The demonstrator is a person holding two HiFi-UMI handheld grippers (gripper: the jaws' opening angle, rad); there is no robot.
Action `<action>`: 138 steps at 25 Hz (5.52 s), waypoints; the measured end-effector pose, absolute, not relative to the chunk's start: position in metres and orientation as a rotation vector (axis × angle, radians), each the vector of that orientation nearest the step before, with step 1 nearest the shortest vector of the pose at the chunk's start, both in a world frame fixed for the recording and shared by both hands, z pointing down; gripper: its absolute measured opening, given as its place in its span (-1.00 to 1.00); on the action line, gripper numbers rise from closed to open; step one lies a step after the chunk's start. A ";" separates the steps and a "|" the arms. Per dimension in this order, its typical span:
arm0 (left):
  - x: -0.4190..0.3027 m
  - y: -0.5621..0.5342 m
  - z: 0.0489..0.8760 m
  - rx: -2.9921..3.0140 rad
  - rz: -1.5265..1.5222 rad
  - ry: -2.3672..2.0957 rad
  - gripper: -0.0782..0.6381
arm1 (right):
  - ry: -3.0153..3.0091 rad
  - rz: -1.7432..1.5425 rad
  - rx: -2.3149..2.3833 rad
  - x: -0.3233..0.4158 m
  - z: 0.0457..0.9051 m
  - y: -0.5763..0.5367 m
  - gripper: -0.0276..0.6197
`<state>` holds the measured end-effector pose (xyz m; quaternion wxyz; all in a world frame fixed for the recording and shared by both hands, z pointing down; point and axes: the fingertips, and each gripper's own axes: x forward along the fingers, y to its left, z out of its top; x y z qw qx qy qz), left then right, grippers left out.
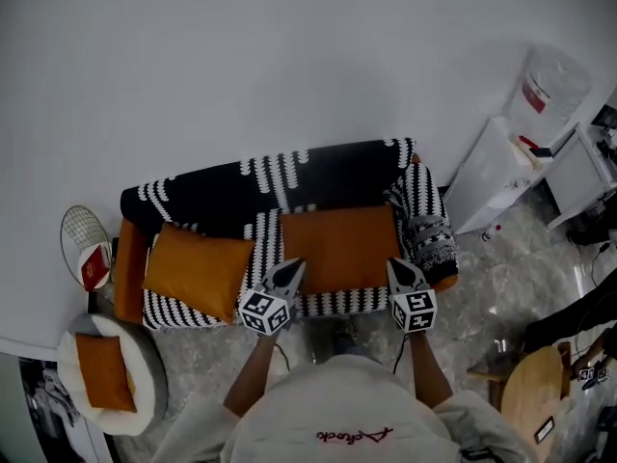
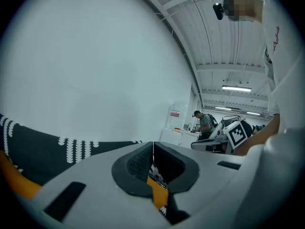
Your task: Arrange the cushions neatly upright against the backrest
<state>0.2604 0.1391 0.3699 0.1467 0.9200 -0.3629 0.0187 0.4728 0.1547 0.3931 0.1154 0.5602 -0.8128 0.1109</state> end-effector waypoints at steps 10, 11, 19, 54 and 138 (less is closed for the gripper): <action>0.292 0.051 0.376 2.622 0.087 -1.075 -0.70 | -2.390 0.347 1.607 0.509 0.400 0.052 -0.83; 0.292 0.047 0.380 2.615 0.098 -1.075 -0.70 | -2.389 0.354 1.602 0.510 0.403 0.046 -0.83; 0.272 0.024 0.409 2.528 0.149 -1.083 -0.70 | -2.346 0.428 1.574 0.507 0.428 0.015 -0.83; 0.219 0.053 0.631 2.092 0.421 -1.036 -0.70 | -1.974 0.949 1.425 0.522 0.657 0.093 -0.83; 0.161 -0.153 0.670 1.967 0.410 -1.262 -0.46 | -2.203 1.110 1.343 0.509 0.685 -0.153 -0.61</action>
